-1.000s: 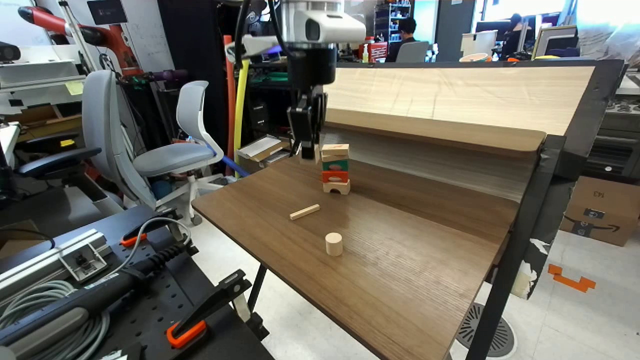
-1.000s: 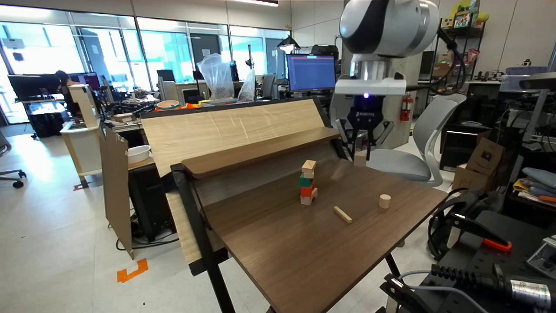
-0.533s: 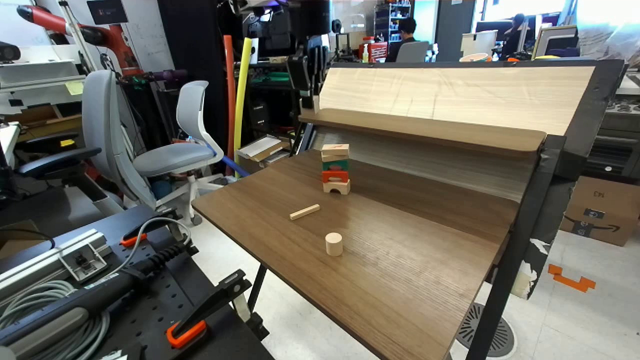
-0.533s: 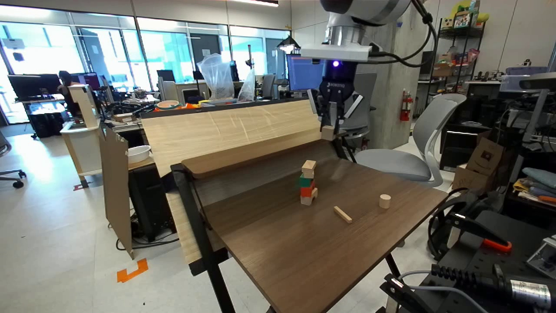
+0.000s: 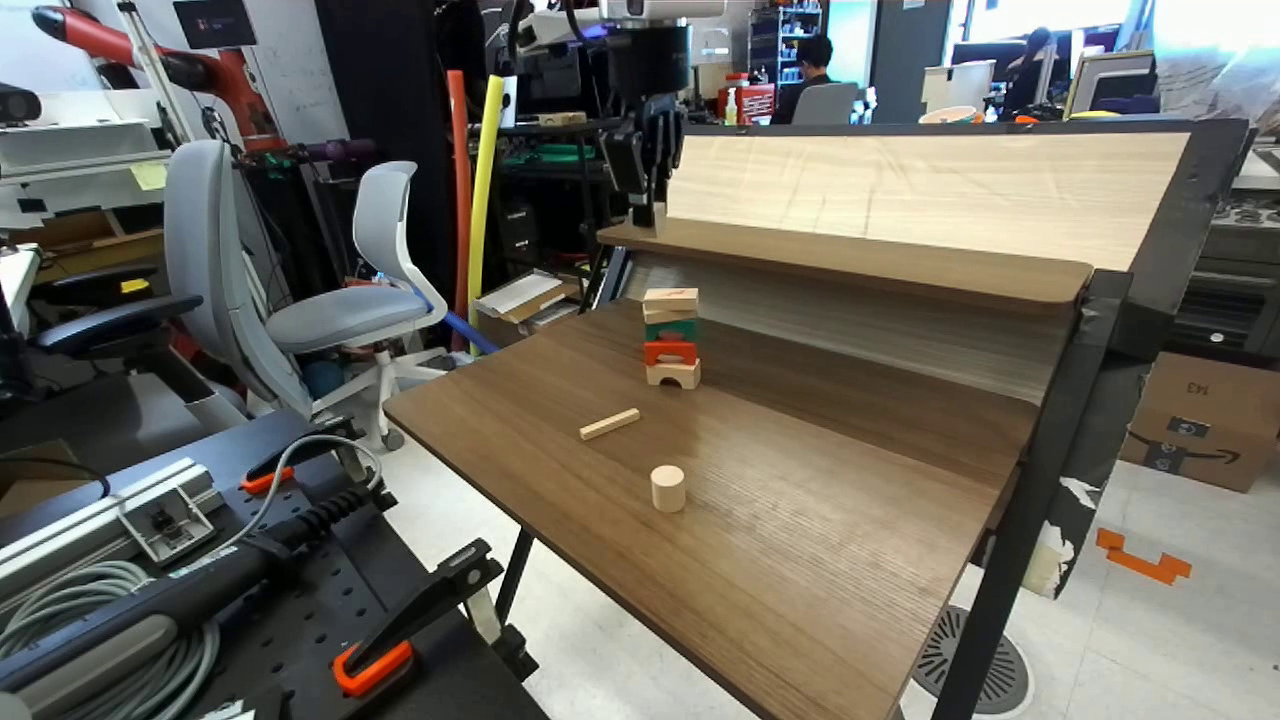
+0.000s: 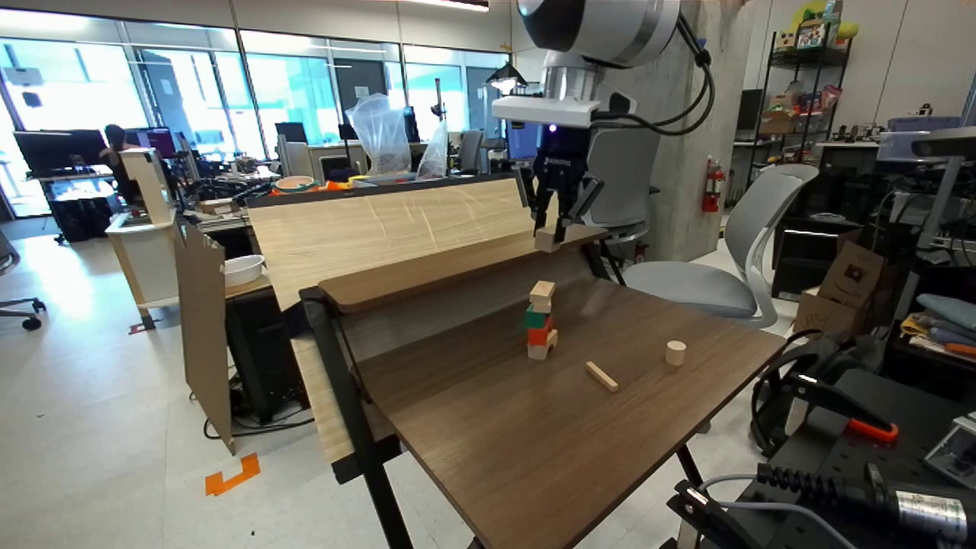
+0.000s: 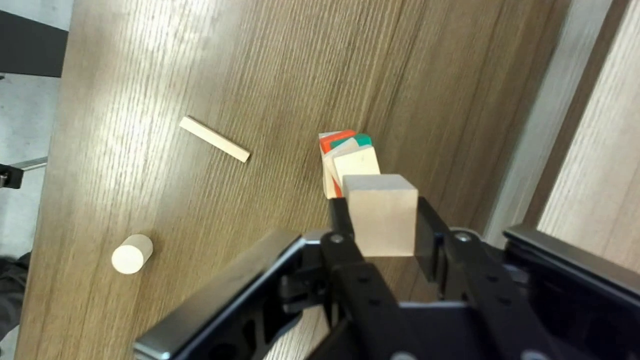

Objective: Stack the block to the left on top of the other blocks.

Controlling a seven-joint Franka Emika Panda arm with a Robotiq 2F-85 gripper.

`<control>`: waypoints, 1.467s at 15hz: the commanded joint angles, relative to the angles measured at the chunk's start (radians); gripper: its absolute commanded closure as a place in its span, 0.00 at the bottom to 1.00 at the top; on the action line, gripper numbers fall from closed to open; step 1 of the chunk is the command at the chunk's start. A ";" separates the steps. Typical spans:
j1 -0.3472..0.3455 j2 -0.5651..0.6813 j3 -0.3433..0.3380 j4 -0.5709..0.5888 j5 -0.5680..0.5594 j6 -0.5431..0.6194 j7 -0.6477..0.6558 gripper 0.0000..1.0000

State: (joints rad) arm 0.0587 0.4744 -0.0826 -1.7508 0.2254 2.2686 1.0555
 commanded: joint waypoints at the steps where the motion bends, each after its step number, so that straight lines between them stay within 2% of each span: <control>1: -0.003 0.077 -0.001 0.097 -0.023 -0.032 0.021 0.92; 7: -0.002 0.135 -0.010 0.145 -0.073 -0.042 -0.010 0.92; 13: -0.002 0.157 -0.018 0.142 -0.127 -0.036 -0.048 0.92; 22: -0.001 0.172 -0.010 0.132 -0.127 -0.020 -0.153 0.92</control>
State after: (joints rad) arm 0.0582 0.6324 -0.0957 -1.6442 0.1049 2.2653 0.9335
